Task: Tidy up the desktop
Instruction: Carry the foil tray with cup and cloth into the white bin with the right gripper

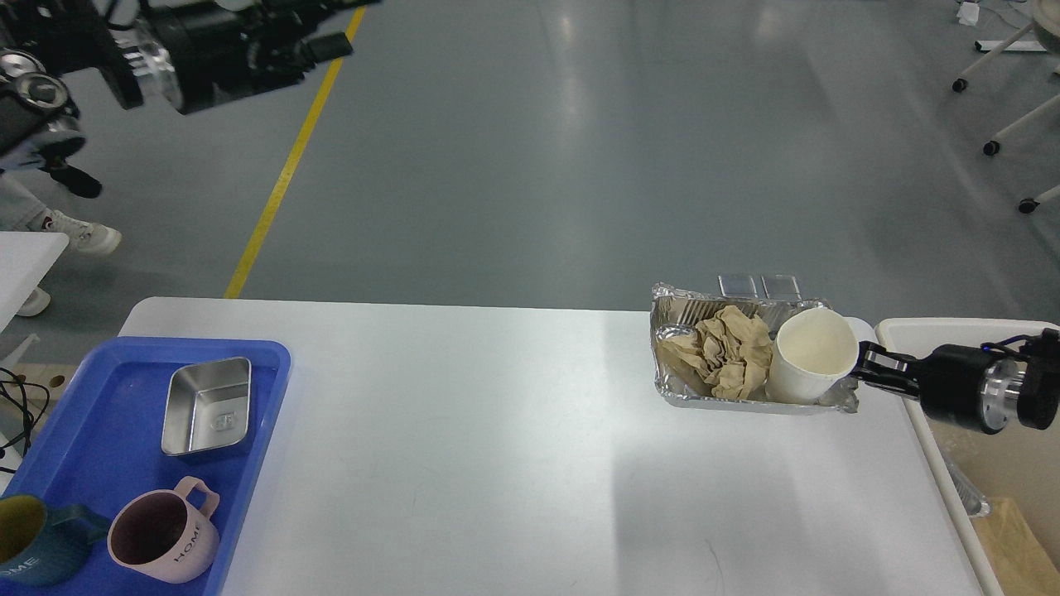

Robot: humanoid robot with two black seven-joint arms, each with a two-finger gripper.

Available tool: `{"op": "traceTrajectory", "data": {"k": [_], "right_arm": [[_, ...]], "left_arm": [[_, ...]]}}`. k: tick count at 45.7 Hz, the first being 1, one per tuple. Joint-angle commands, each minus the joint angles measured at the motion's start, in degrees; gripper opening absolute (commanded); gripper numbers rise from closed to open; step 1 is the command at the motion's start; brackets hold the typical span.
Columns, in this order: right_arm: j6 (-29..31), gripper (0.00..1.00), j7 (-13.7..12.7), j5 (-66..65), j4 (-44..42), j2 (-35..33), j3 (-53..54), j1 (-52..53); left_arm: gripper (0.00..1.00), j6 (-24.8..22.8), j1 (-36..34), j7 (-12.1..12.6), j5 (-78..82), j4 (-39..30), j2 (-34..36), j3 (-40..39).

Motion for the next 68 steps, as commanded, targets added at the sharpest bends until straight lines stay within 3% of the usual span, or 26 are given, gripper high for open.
{"op": "traceTrajectory", "data": {"k": [1,10,18,24,35,42,53,68], "right_arm": [[-3.2,0.0,-0.6,4.2,-1.2,-0.8,0.4,-1.2],[-7.3,0.0,-1.7,16.4,-6.7,-2.1,0.5,-1.9],[-9.4,0.0,-1.7,27.2,-13.3,-2.8,0.5,-3.8],[-11.2,0.0,-1.7,31.8,-17.8,-3.1,0.5,-6.6],[-12.7,0.0,-1.7,40.3,-25.0,-2.3,0.5,-14.4],[-14.3,0.0,-2.1,43.5,-28.6,0.0,0.5,-18.1],[-14.2,0.0,-4.4,48.2,-39.2,6.4,0.5,-21.0],[-14.0,0.0,-5.3,48.2,-45.9,11.7,0.6,-21.0]], "left_arm": [[0.93,5.4,6.5,0.4,-9.9,0.6,4.4,-3.1],[0.93,15.7,18.6,-0.7,-25.5,0.7,3.7,-9.8],[0.93,17.0,25.6,-3.2,-28.7,1.9,0.0,-17.2],[0.93,18.7,26.9,-3.1,-29.0,6.5,-2.7,-20.2],[0.95,31.7,27.3,-3.6,-29.1,10.0,-7.0,-20.4],[0.95,31.9,27.4,-4.1,-29.2,12.5,-10.7,-20.9],[0.95,31.8,28.6,-8.6,-29.3,12.8,-14.6,-29.6],[0.95,31.7,28.6,-8.7,-32.6,15.1,-18.7,-33.9]]}}
